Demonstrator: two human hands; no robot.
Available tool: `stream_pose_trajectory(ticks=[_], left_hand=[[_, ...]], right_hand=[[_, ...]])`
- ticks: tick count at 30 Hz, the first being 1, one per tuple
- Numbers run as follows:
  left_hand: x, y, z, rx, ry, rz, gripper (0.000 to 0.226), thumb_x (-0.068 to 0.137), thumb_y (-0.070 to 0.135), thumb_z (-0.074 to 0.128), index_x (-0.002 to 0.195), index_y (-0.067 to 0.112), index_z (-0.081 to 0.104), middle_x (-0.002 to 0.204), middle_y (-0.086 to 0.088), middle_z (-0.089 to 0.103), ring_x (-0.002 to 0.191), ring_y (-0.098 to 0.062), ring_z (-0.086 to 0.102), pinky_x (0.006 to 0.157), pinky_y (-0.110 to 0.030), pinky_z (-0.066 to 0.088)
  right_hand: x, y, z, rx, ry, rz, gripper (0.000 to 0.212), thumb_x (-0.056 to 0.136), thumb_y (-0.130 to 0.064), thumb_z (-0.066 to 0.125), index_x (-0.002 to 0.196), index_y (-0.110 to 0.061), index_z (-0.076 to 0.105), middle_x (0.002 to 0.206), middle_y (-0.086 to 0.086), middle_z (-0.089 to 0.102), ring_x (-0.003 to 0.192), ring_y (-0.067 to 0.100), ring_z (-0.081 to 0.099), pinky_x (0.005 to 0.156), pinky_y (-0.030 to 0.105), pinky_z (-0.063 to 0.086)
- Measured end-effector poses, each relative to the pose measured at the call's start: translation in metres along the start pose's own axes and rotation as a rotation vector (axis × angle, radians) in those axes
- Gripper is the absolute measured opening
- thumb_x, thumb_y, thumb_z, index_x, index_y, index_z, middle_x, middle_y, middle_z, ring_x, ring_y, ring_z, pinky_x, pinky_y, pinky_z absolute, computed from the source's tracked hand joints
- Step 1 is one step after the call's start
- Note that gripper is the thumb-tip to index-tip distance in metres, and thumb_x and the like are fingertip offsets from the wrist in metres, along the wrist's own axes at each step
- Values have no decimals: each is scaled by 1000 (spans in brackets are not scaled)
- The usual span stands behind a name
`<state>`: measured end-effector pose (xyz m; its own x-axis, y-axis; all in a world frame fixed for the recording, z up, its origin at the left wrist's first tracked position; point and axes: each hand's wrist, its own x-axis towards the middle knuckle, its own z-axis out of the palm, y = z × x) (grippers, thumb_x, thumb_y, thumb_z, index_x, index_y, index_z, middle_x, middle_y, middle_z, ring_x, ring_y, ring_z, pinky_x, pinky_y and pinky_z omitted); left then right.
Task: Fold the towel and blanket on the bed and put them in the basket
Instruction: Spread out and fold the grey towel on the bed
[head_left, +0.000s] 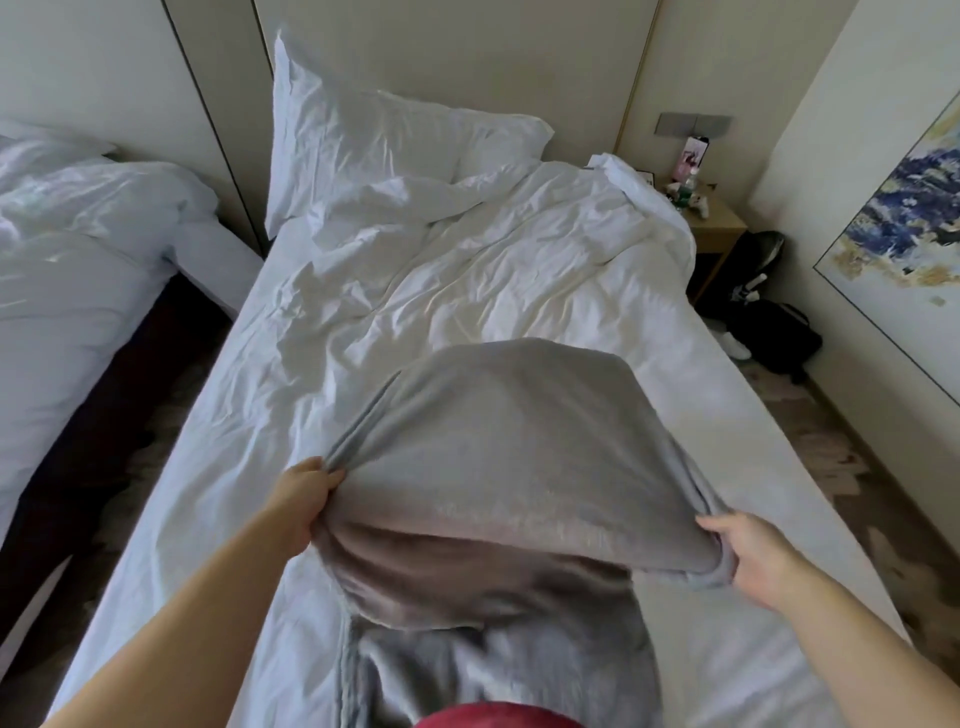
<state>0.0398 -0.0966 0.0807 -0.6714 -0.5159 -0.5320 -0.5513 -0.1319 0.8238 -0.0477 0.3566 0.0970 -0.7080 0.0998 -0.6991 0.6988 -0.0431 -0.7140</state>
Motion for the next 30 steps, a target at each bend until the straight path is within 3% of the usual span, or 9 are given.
stream_pose_trajectory(ticks=[3, 7, 10, 12, 15, 19, 22, 26, 30], left_hand=[[-1, -55, 0, 452, 30, -148, 17, 89, 5, 60, 71, 7, 59, 90, -18, 59, 84, -28, 55, 79, -38, 48], [-21, -108, -2, 1112, -247, -277, 26, 91, 19, 49, 106, 4, 64, 112, -10, 63, 101, -23, 61, 75, -24, 45], [-22, -119, -3, 919, -291, -403, 12, 86, 13, 49, 89, 9, 61, 89, -10, 59, 75, -22, 56, 52, -22, 41], [-16, -111, 0, 815, -273, -438, 5, 81, 14, 54, 79, 10, 56, 83, -10, 55, 73, -24, 50, 50, -22, 36], [1, -100, 9, 783, -245, -408, 29, 64, 31, 56, 85, 10, 57, 85, -13, 56, 74, -26, 51, 53, -23, 37], [41, -115, 31, 792, -142, -369, 37, 87, 31, 62, 119, 13, 60, 122, -13, 60, 108, -30, 58, 94, -32, 45], [67, -128, 53, 763, -151, -353, 37, 87, 40, 62, 117, 19, 60, 112, -7, 63, 98, -26, 61, 89, -32, 49], [90, -143, 84, 838, -197, -278, 27, 85, 46, 63, 106, 28, 66, 109, -5, 64, 91, -22, 60, 82, -28, 49], [98, -153, 97, 935, -184, -264, 31, 86, 44, 62, 112, 26, 65, 113, -4, 65, 92, -21, 59, 74, -24, 44]], right_hand=[[10, 69, -14, -361, 87, 304, 31, 95, 7, 41, 123, 11, 51, 89, 24, 61, 79, 38, 56, 74, 50, 47], [5, 125, -26, -634, 4, 554, 26, 90, 10, 43, 112, 12, 57, 93, 28, 67, 84, 36, 62, 71, 41, 50], [11, 127, -25, -725, -36, 577, 14, 87, 4, 51, 92, 3, 64, 79, 21, 68, 73, 29, 62, 65, 32, 47], [21, 120, -23, -760, -31, 556, 11, 88, -6, 53, 85, -6, 64, 74, 13, 65, 67, 23, 58, 64, 28, 39], [41, 113, -15, -743, -8, 490, 13, 92, -13, 55, 84, -8, 63, 79, 10, 68, 71, 23, 60, 67, 28, 38], [83, 113, -2, -645, 18, 401, 17, 95, -18, 56, 94, -3, 64, 92, 16, 68, 85, 29, 63, 76, 32, 43], [107, 117, 7, -539, 86, 407, 31, 97, -35, 52, 96, -8, 66, 95, 12, 69, 88, 29, 64, 73, 33, 46], [125, 124, 14, -347, 171, 509, 39, 98, -39, 48, 88, -6, 67, 71, 10, 71, 74, 27, 62, 62, 33, 47], [135, 128, 7, -367, 273, 403, 34, 95, -28, 56, 106, 2, 65, 91, 17, 66, 77, 30, 60, 66, 34, 45]])
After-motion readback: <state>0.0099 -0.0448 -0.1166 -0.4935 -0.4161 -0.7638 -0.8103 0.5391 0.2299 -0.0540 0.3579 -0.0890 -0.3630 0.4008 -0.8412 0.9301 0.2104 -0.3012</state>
